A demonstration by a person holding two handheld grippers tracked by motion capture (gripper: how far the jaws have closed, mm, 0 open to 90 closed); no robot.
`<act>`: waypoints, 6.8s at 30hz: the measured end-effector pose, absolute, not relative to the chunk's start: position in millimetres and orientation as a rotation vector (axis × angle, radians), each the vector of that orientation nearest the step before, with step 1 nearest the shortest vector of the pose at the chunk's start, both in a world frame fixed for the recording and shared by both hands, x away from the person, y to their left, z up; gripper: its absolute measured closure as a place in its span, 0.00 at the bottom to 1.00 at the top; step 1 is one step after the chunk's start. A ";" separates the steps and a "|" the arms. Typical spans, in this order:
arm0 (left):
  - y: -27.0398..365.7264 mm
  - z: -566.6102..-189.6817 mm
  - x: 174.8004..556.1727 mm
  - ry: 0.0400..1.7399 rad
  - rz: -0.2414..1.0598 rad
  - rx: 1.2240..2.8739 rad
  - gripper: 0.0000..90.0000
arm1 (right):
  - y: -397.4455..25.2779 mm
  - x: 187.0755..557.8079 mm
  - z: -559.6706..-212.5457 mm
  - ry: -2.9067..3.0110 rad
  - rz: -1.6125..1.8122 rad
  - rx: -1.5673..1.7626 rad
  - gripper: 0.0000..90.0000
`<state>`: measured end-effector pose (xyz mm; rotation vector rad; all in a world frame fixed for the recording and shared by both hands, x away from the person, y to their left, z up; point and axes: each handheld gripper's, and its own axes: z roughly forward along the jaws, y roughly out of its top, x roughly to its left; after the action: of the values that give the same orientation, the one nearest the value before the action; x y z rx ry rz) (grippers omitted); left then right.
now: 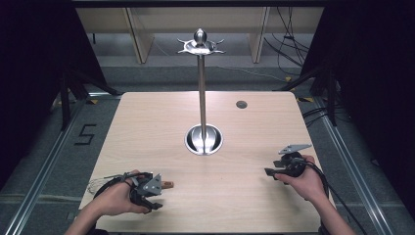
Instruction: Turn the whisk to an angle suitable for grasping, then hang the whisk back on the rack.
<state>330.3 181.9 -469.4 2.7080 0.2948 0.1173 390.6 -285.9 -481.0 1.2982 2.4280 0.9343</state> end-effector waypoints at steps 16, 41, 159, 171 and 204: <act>167.5 -478.7 353.5 0.432 0.059 2.857 0.99 | -287.7 390.8 -477.8 2.457 0.904 1.295 0.54; 160.1 -478.5 425.2 0.672 0.281 2.852 0.99 | -286.4 391.7 -481.1 2.450 0.932 1.323 0.54; 246.1 -399.1 404.3 0.709 0.472 2.461 0.76 | -288.2 389.7 -478.6 2.446 0.926 1.331 0.53; 252.4 -391.5 406.2 0.697 0.523 2.227 0.76 | -289.4 389.3 -476.0 2.457 0.903 1.332 0.53; 244.2 -382.1 407.8 0.706 0.517 1.931 0.76 | -290.5 389.8 -475.7 2.443 0.916 1.288 0.53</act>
<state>407.8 244.2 -382.1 1.9310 0.7061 0.5174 389.8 -290.5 -475.7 1.2881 2.4429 0.9163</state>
